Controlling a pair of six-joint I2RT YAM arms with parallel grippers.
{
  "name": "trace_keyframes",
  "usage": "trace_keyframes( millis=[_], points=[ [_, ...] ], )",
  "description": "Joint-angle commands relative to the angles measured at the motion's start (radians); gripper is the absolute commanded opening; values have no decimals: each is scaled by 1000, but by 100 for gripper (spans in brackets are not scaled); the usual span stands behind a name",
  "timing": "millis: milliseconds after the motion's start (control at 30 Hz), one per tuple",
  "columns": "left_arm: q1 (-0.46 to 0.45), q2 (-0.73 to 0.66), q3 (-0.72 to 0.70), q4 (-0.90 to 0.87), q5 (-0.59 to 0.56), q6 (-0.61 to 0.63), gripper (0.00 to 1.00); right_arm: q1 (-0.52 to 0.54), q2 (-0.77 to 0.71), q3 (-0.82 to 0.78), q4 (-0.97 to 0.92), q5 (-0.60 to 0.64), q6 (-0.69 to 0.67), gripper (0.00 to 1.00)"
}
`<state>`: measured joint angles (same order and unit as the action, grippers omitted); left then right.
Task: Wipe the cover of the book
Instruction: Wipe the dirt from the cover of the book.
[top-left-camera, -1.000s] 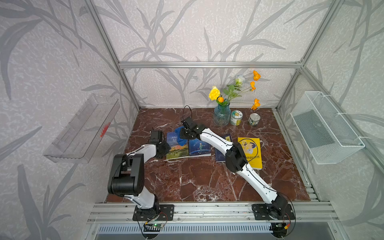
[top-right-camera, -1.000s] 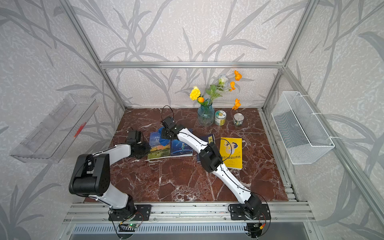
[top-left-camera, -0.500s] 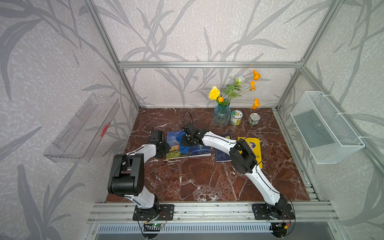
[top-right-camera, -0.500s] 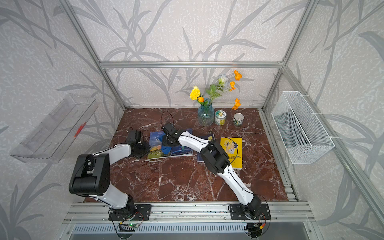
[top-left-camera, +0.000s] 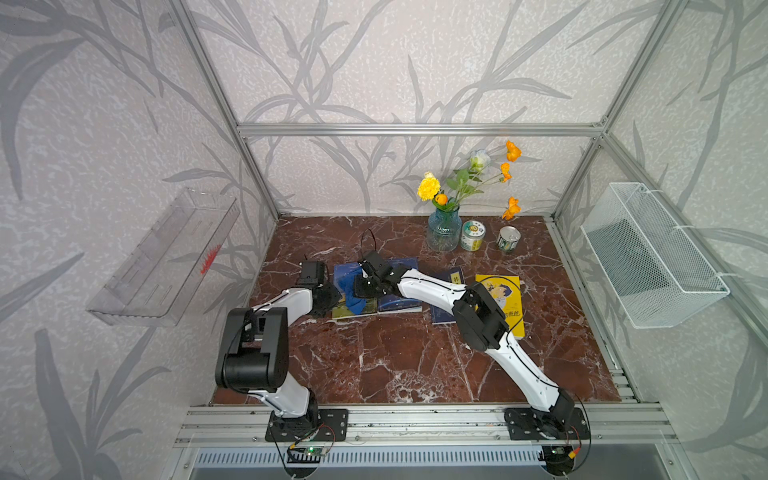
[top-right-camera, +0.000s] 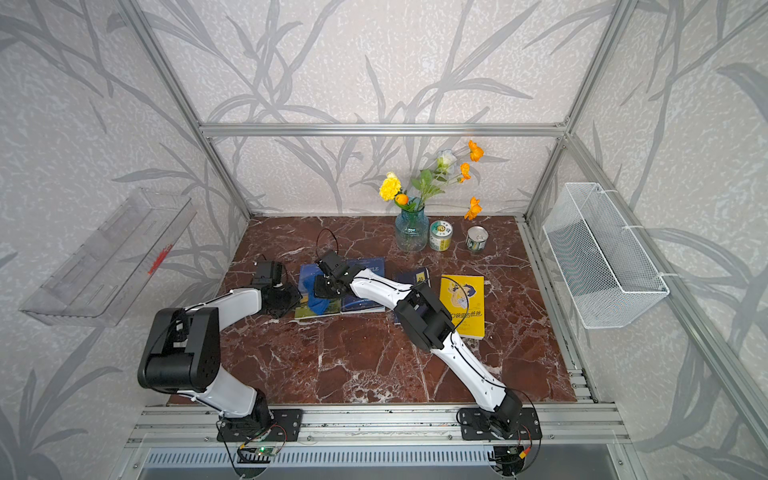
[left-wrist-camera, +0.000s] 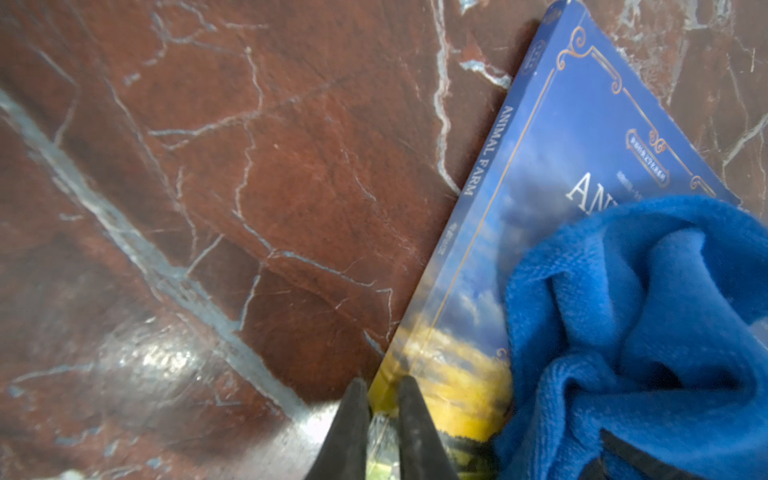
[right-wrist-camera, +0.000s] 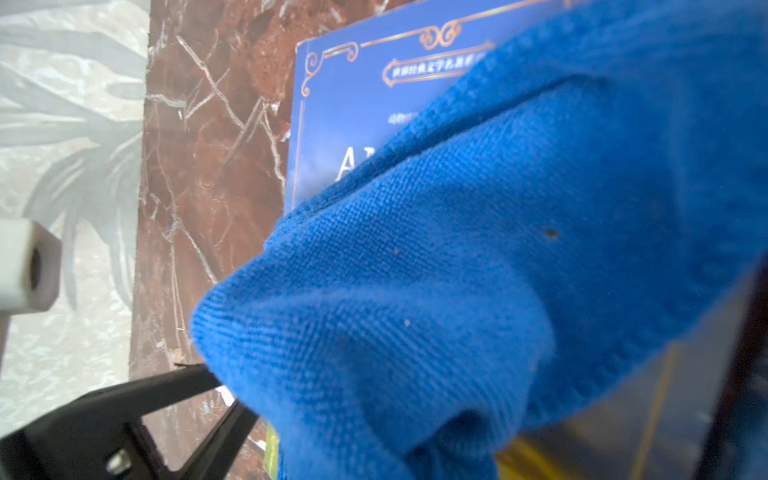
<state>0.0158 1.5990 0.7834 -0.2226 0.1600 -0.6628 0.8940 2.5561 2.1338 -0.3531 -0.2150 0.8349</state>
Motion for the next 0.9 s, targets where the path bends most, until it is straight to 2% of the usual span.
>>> trace_keyframes(
  millis=[0, 167, 267, 367, 533, 667, 767, 867],
  points=[
    [-12, 26, -48, -118, 18, 14, 16, 1, 79, -103, -175, -12, 8, 0],
    [-12, 27, -47, -119, 16, 14, 16, -49, -90, -373, -114, 61, -22, 0],
    [-11, 27, -46, -118, 14, 14, 16, -52, -142, -439, -124, 105, -49, 0],
    [-13, 27, -46, -118, 14, 13, 16, -24, -121, -402, -121, 66, -48, 0],
    [-12, 25, -47, -118, 13, 15, 16, 49, -7, -205, -186, 26, -31, 0],
    [-12, 25, -47, -117, 14, 15, 16, 65, 58, -120, -191, -12, 2, 0],
    [-13, 26, -47, -118, 14, 15, 16, 55, 64, -125, -193, -2, 7, 0],
    [-13, 26, -47, -118, 15, 15, 16, 18, 10, -225, -169, 2, 7, 0]
  ],
)
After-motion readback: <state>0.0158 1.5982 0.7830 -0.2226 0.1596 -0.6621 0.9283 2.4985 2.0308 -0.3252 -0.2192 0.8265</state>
